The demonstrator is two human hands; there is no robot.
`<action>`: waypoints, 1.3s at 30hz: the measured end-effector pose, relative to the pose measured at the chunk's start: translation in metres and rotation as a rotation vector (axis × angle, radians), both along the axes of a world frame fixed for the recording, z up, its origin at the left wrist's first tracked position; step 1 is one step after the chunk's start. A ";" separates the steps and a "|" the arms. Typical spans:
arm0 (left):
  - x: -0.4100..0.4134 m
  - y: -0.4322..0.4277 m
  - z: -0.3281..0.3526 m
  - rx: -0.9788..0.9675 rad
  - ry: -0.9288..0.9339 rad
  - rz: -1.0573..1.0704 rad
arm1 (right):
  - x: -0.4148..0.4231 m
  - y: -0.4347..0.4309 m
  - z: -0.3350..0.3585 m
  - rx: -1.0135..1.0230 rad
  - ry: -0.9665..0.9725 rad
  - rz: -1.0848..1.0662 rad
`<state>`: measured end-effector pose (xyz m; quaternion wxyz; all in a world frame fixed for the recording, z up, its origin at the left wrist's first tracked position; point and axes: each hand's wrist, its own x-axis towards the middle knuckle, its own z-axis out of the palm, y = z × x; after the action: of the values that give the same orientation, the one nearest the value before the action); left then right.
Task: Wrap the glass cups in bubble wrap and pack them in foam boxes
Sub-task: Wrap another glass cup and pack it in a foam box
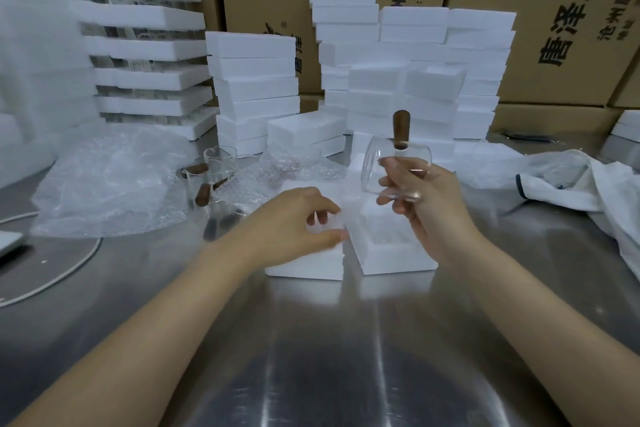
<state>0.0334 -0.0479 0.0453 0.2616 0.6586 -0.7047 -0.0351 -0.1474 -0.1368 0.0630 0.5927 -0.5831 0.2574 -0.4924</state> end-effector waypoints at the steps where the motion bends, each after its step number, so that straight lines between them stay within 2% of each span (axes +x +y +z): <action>1: 0.000 0.000 0.000 -0.021 0.004 0.001 | 0.000 -0.001 0.000 -0.002 -0.011 0.001; 4: -0.001 0.000 0.000 -0.057 0.053 0.014 | -0.001 -0.002 0.002 -0.006 -0.017 0.044; 9: -0.001 0.000 0.006 -0.206 0.279 0.155 | -0.006 -0.005 0.009 0.036 0.084 0.220; 15: -0.001 0.003 0.015 -0.120 0.544 0.183 | -0.010 0.000 0.008 0.068 0.139 0.434; 19: 0.001 0.005 0.018 -0.050 0.602 0.213 | -0.011 0.001 0.006 0.032 0.213 0.471; 23: 0.003 0.009 0.021 0.015 0.693 0.236 | -0.012 -0.002 0.005 0.035 0.170 0.513; 28: -0.001 0.011 0.029 0.038 0.875 0.191 | -0.012 -0.002 0.007 0.023 0.194 0.730; 32: -0.007 0.013 0.033 -0.121 0.888 0.073 | -0.006 0.001 0.004 0.110 0.395 0.630; 34: -0.007 0.014 0.034 -0.160 0.891 0.043 | -0.005 0.001 0.004 0.188 0.396 0.528; 36: -0.006 0.016 0.035 -0.130 0.897 0.002 | -0.006 0.000 0.006 0.218 0.389 0.403; 39: -0.007 0.018 0.036 -0.053 0.898 -0.052 | -0.006 -0.001 0.009 0.097 0.440 0.228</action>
<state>0.0266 -0.0298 0.0813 0.5572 0.5532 -0.5385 -0.3058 -0.1537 -0.1381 0.0722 0.6013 -0.6725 0.3360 -0.2707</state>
